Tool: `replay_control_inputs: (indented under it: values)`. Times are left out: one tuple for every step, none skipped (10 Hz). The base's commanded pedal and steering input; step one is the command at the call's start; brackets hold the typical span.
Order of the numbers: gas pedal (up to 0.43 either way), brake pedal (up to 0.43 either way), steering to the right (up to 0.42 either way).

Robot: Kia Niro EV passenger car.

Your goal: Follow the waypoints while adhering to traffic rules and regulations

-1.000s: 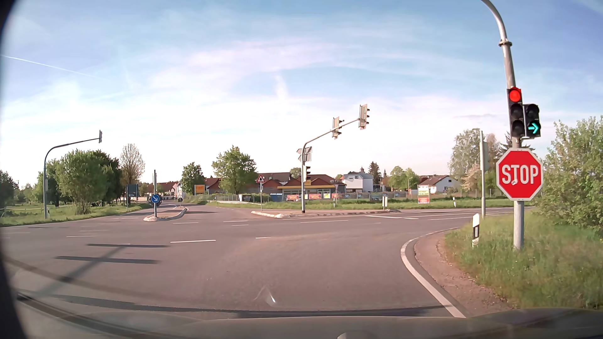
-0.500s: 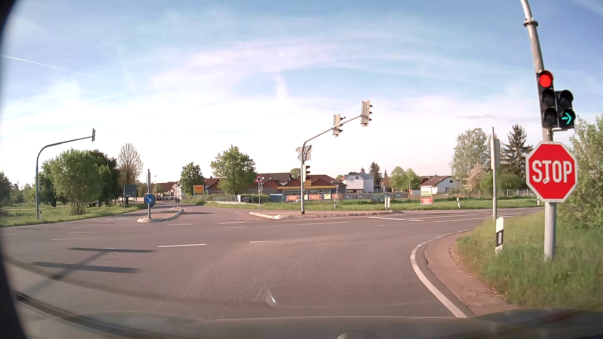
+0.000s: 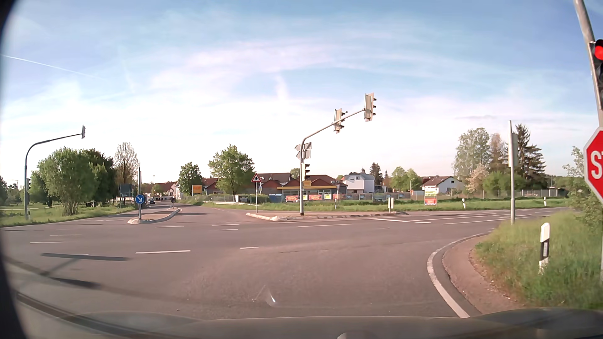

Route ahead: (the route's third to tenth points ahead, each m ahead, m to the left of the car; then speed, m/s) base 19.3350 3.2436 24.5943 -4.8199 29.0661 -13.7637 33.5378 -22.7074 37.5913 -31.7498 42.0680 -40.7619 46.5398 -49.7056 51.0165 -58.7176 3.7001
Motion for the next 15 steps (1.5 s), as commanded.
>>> replay_control_inputs:
  values:
    - [0.287, 0.0, 0.006]
    - [0.287, 0.0, 0.014]
    - [0.287, 0.0, 0.03]
    - [0.287, 0.0, 0.044]
    - [0.28, 0.0, 0.062]
    - [0.28, 0.0, 0.084]
    - [0.268, 0.0, 0.111]
    - [0.268, 0.0, 0.136]
    - [0.26, 0.0, 0.165]
    - [0.26, 0.0, 0.181]
    - [0.248, 0.0, 0.192]
    - [0.248, 0.0, 0.196]
    - [0.248, 0.0, 0.199]
    - [0.248, 0.0, 0.211]
    - [0.248, 0.0, 0.227]
